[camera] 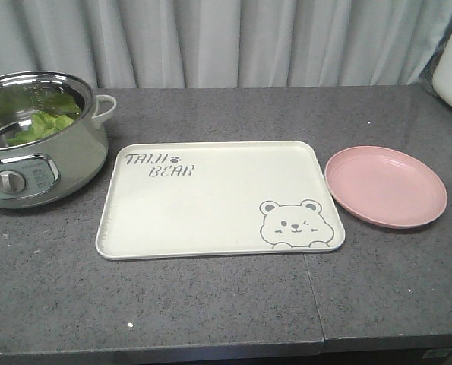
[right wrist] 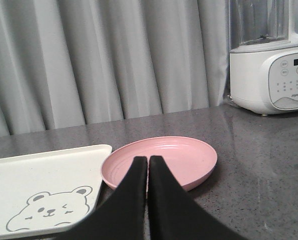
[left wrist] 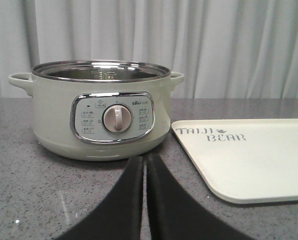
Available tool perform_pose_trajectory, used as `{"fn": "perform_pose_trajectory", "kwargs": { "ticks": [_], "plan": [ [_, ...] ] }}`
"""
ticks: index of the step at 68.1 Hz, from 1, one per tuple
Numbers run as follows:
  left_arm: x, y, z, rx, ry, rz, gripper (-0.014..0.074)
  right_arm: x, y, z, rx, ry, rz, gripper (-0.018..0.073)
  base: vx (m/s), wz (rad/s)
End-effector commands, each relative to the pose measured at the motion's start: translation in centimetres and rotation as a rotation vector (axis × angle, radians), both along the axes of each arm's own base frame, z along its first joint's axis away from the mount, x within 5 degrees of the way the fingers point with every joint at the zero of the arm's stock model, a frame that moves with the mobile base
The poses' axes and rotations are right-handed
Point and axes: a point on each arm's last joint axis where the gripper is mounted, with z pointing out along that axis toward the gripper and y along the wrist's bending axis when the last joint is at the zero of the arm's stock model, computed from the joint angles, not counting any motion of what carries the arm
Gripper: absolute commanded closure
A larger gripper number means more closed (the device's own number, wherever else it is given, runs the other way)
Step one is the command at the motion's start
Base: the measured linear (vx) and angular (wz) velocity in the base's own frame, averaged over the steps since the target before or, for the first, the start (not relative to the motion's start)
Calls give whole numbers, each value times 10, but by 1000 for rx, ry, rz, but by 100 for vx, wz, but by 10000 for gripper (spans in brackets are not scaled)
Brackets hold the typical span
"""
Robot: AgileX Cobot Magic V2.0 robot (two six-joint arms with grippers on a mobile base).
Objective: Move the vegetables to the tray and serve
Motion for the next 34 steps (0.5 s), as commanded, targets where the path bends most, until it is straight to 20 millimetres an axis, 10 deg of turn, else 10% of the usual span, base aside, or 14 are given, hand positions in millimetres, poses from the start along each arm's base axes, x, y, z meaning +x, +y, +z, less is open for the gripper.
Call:
{"fn": "perform_pose_trajectory", "kwargs": {
  "ticks": [1, 24, 34],
  "plan": [
    [-1, 1, 3, -86, -90, 9, 602, 0, 1, 3, 47, -75, 15, 565, 0, 0],
    [-7, 5, 27, -661, -325, -89, 602, -2, 0, 14, 302, -167, 53, 565, 0, 0],
    [-13, 7, 39, -808, -458, -163, 602, -11, 0, 57, 276, -208, 56, 565, 0, 0]
  ]
}}
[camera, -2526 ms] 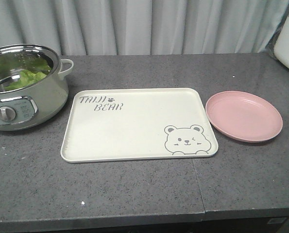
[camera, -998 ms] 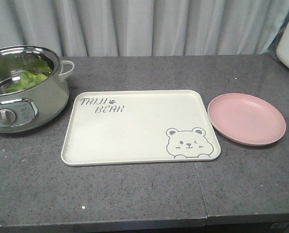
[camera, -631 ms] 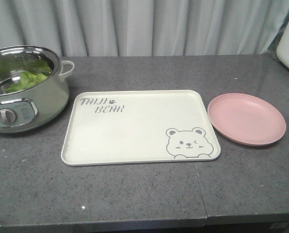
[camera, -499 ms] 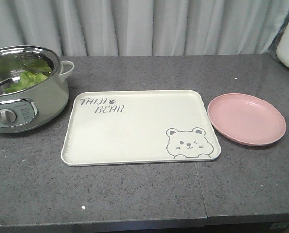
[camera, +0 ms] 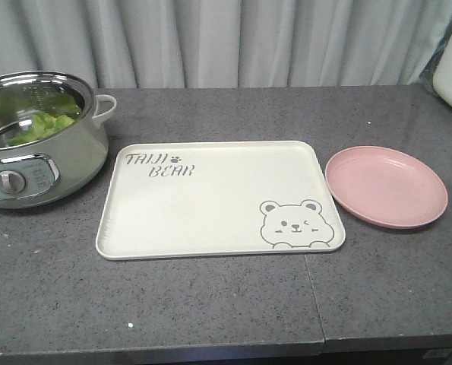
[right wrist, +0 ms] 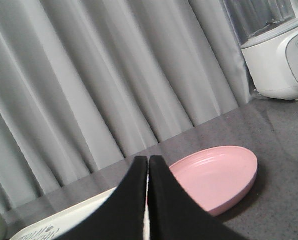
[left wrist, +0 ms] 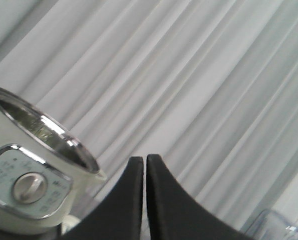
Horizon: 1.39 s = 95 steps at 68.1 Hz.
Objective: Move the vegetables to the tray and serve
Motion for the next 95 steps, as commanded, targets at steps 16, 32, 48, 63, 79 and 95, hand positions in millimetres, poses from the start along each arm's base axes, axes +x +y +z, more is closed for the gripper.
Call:
{"fn": "perform_pose_trajectory", "kwargs": {
  "ticks": [16, 32, 48, 63, 79, 95],
  "plan": [
    [-18, 5, 23, -113, -359, -8, 597, -21, -1, 119, -165, -134, -55, 520, 0, 0],
    [-19, 1, 25, -64, -387, -26, 509, -13, -1, 129, -153, -130, -48, 165, 0, 0],
    [-19, 1, 24, -367, -372, -228, 247, -13, 0, 129, -112, -131, -37, -58, 0, 0],
    [-26, -10, 44, -304, -401, -343, 189, -9, -1, 132, -119, -110, -37, -32, 0, 0],
    [-50, -9, 131, 162, -258, -51, 220, 15, -2, 169, -240, 25, -59, -32, 0, 0],
    [-30, -1, 192, 466, -154, 202, 220, 61, 0, 209, -363, 175, -20, -32, 0, 0]
  ]
}}
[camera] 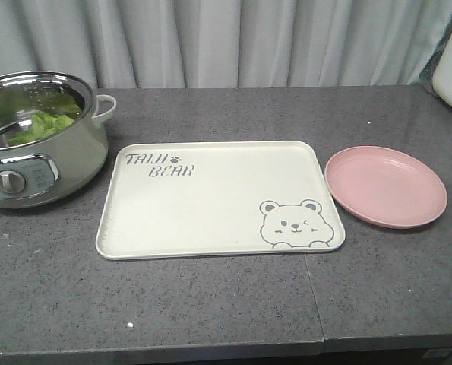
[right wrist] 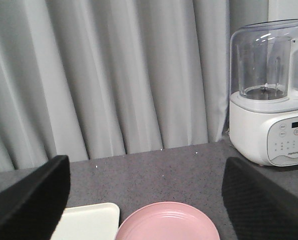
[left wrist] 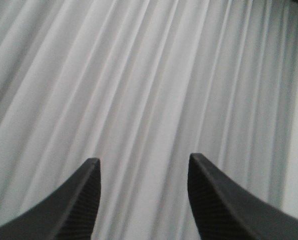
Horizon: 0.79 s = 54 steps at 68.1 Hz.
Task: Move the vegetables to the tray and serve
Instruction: 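Raise the left gripper and lower it into the pot over the lettuce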
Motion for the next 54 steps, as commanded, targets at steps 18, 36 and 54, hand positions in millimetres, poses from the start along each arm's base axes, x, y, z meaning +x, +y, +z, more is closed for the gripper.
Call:
{"fn": "perform_pose_trajectory", "kwargs": {
  "ticks": [18, 36, 54],
  "plan": [
    [78, -4, 8, 227, 229, 110, 220, 47, 10, 18, 20, 113, 119, -32, 0, 0],
    [100, 3, 16, 220, 324, 188, 218, 48, 11, 15, 24, 134, 135, -32, 0, 0],
    [155, 8, 83, 181, 341, 265, 218, 48, 12, 14, 21, 152, 140, -32, 0, 0]
  ]
}}
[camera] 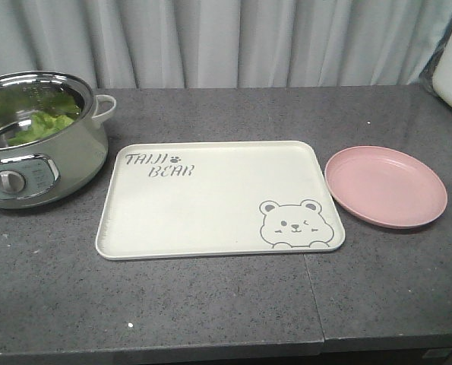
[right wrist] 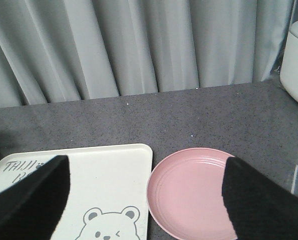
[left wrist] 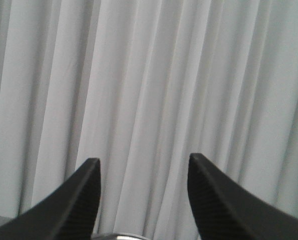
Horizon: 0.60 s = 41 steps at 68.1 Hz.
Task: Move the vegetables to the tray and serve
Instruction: 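Raise the left gripper and lower it into the pot over the lettuce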
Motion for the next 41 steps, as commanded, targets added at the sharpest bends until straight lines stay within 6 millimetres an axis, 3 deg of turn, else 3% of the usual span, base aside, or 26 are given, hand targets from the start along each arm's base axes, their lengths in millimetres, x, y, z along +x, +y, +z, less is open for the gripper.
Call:
{"fn": "perform_pose_trajectory", "kwargs": {
  "ticks": [1, 10, 18, 26, 41],
  "plan": [
    [18, -3, 27, 7, -42, -21, 218, -1, -1, 16, -2, -91, -14, -32, 0, 0],
    [58, -7, 36, 32, -1, -28, 218, -1, -1, 15, -3, -80, -11, -32, 0, 0],
    [95, -9, 29, 111, 72, -13, 218, -1, -1, 14, -3, -74, -9, -32, 0, 0],
    [115, -5, 18, 79, 199, 30, 218, -2, -1, 13, -4, -65, -7, -32, 0, 0],
    [147, -11, 14, 227, 471, -51, 218, -2, -1, 13, -4, -65, -7, -32, 0, 0]
  ]
}}
